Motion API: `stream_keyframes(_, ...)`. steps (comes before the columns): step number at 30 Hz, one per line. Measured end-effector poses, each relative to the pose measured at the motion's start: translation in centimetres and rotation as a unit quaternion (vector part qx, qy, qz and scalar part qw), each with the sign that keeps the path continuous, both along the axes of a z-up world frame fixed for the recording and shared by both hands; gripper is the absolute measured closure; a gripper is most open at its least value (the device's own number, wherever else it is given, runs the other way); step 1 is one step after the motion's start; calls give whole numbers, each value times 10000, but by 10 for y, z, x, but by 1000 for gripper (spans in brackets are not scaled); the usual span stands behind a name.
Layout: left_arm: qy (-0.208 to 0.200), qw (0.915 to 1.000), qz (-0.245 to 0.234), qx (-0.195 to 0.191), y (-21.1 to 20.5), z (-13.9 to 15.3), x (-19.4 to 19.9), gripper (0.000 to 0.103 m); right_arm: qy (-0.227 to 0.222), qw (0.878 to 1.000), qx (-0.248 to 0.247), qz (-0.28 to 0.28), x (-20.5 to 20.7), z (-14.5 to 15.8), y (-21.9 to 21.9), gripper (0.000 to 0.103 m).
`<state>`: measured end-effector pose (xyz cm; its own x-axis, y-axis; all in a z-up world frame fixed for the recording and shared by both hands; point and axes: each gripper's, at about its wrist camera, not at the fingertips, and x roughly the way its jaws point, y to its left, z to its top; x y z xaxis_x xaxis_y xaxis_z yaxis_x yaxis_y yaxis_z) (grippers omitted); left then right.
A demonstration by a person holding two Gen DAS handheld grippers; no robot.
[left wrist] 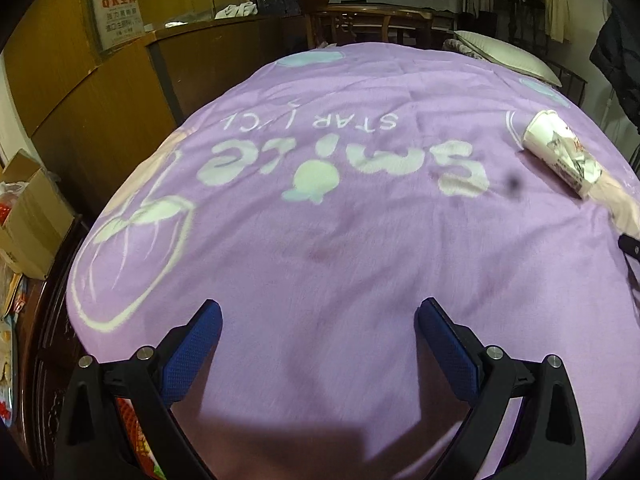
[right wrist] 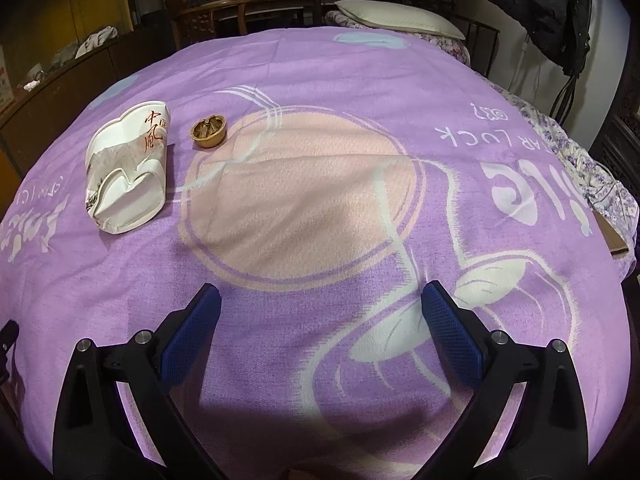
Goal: Collect trash
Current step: 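Move the left tool to the white paper cup while the right tool approaches the walnut shell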
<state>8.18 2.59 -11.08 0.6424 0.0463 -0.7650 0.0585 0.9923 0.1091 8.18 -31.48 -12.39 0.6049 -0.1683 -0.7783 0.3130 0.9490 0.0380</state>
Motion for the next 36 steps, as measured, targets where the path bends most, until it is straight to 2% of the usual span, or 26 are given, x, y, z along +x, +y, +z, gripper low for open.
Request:
stream_keyframes(10,4,9990,-454,53,-48,3,47,6,59,9999,30,146,18,2,-9,5)
stream_keyframes(13,-3,9973,-729,-42,-70,6,54,6,70,9993,-6,359,35,2,-16,6)
stream_keyframes(17,-112,9920,-1248,-177,-106,16,49,6,32,9986,183,491,45,3,-30,5)
stream_keyframes(21,-398,9811,-1881,-204,-140,33,36,6,-351,9993,161,22,29,8,-38,7)
stream_keyframes(24,-400,9745,-2183,-335,-165,37,40,6,-936,9926,660,-395,6,14,-57,7)
stream_keyframes(25,-378,9730,-2249,-362,-174,37,43,6,-998,9908,784,-480,3,13,-61,7)
stream_keyframes(28,-393,9706,-2339,-412,-196,35,52,6,-1113,9832,1291,-657,0,8,-74,7)
stream_keyframes(30,-405,9697,-2366,-463,-210,33,58,6,-1193,9806,1402,-667,-1,8,-76,7)
stream_keyframes(33,-309,9731,-2228,-495,-223,24,73,6,-1248,9803,1409,-596,-1,9,-72,7)
stream_keyframes(36,-302,9795,-1969,-292,-214,22,80,6,-1284,9792,1463,-577,0,9,-77,7)
